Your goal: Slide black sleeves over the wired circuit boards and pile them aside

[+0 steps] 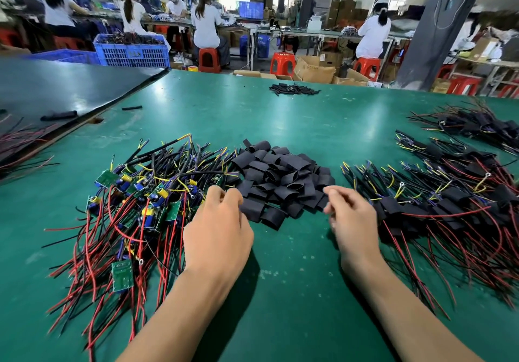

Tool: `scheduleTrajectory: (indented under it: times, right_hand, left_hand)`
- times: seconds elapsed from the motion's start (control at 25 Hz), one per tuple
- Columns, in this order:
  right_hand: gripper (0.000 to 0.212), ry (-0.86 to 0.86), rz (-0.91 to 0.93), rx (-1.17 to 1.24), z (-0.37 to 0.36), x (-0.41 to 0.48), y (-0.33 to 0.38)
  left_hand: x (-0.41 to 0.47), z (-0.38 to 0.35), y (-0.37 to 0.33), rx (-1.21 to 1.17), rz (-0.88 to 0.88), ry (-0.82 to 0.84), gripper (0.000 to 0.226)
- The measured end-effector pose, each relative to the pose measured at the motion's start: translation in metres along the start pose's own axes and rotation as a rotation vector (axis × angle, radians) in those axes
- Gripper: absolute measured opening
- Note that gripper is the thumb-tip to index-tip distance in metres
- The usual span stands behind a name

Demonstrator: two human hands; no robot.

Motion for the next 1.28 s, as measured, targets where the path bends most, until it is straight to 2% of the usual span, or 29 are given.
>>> scheduleTrajectory:
  times: [0.12,0.2,0.36,0.48,0.68,0.8,0.96,1.08,1.28]
  right_hand:
    - [0.015,0.196,0.159,-0.259,-0.024,-0.017,0.009]
    - [0.016,0.272,0.205,-0.309,-0.031,-0.023,0.01]
    - [0.013,0.324,0.212,-0.376,-0.034,-0.023,0.007]
    - [0.015,0.411,0.268,-0.541,-0.038,-0.023,0.008]
    - [0.029,0.465,0.318,-0.622,-0.04,-0.022,0.008]
    - [0.026,0.47,0.34,-0.642,-0.04,-0.024,0.008]
    - [0.021,0.467,0.333,-0.657,-0.039,-0.023,0.008]
    - [0.021,0.484,0.336,-0.646,-0.041,-0.024,0.009]
    - [0.044,0.701,0.296,-0.702,-0.057,-0.038,0.005]
  left_hand:
    - [0.002,-0.003,0.003,0.226,0.004,0.076,0.028]
    - [0.001,-0.01,0.005,0.331,0.018,0.143,0.033]
    - [0.0,-0.015,0.008,0.389,0.034,0.186,0.044]
    - [0.003,-0.014,0.012,0.376,0.051,0.173,0.048]
    - [0.005,-0.005,0.01,0.211,0.044,0.085,0.042]
    - [0.005,0.002,0.011,-0.016,0.036,-0.002,0.044]
    - [0.007,0.005,0.008,-0.159,-0.07,-0.095,0.048]
    - [0.01,0.004,0.011,-0.295,-0.094,-0.153,0.043]
    - [0.013,-0.007,0.015,-0.397,-0.088,-0.147,0.031]
Point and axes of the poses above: each hand's wrist, its own x-axis towards the middle knuckle, its own z-axis out of the back of the hand, y = z × x, the point moved 7 cm from there along x, towards the middle knuckle, and after that the axes turned 6 degrees about y, right-handed, at the moved point
